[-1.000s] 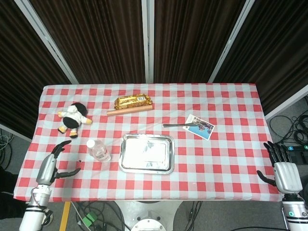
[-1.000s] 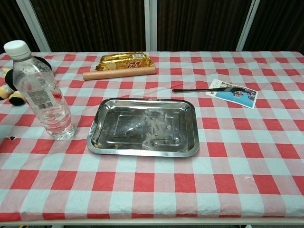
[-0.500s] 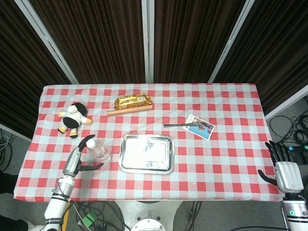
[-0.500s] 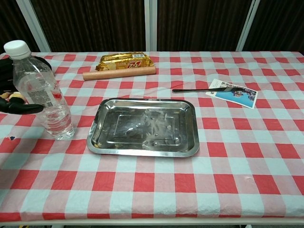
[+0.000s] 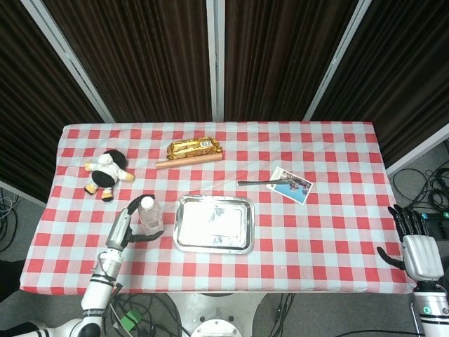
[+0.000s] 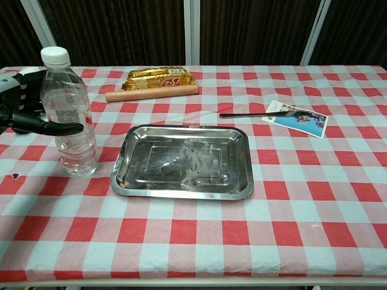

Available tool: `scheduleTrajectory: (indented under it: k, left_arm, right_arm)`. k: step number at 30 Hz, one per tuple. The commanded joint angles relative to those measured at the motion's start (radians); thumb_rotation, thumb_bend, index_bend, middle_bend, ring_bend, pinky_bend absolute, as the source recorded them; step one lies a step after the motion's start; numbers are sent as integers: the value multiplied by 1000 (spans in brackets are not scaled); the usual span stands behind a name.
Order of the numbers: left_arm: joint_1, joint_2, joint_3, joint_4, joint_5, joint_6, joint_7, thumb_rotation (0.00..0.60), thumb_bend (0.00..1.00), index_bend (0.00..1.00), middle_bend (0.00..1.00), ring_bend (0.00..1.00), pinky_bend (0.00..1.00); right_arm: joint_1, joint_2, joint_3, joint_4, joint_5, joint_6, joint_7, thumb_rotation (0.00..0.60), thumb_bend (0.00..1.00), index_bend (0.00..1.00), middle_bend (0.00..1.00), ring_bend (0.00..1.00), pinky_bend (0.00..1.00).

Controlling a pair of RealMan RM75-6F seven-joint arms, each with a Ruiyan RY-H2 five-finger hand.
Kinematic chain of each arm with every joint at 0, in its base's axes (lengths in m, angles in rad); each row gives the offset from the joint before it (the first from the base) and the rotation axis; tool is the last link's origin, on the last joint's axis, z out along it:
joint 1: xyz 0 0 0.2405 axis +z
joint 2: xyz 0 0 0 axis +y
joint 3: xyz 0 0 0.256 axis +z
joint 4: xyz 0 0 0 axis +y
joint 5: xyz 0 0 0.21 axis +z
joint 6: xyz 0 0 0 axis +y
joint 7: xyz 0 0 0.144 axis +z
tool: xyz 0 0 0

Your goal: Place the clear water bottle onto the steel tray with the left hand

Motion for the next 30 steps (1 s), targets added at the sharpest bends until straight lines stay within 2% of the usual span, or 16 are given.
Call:
scheduleTrajectory:
  k: [1,8,14,19,23,26,30]
  left_arm:
    - [-2,-20,-8,19,-9,20,7,600,6,340,389,217,246]
    - [14,-43,-8,42,-7,69,15,600,102,533,557,345,352]
    - [16,-44,-19,35,-9,86,26,600,171,606,627,402,407]
    - [-8,-22,-51,-2,0,83,53,600,185,613,635,412,413]
    - [-54,21,-126,-61,-12,69,104,600,185,613,635,416,418]
    - [-103,87,-205,-129,-45,38,172,600,185,613,635,417,423]
    - [-175,206,-331,-251,-194,-40,269,600,188,612,635,424,431]
  right_arm:
    - [1,1,1,-1,2,-2,2,600,148,67,54,0,0]
    - [2,2,0,-1,1,-5,4,600,148,67,55,0,0]
    - [1,3,0,-3,0,-2,5,600,148,67,55,0,0]
    - [0,4,2,-3,1,1,7,600,148,67,55,0,0]
    - [-1,6,3,-4,0,5,9,600,148,67,55,0,0]
    - [-2,6,2,-5,-1,7,9,600,148,68,55,0,0]
    - [-2,6,2,-7,-4,9,6,600,148,67,55,0,0]
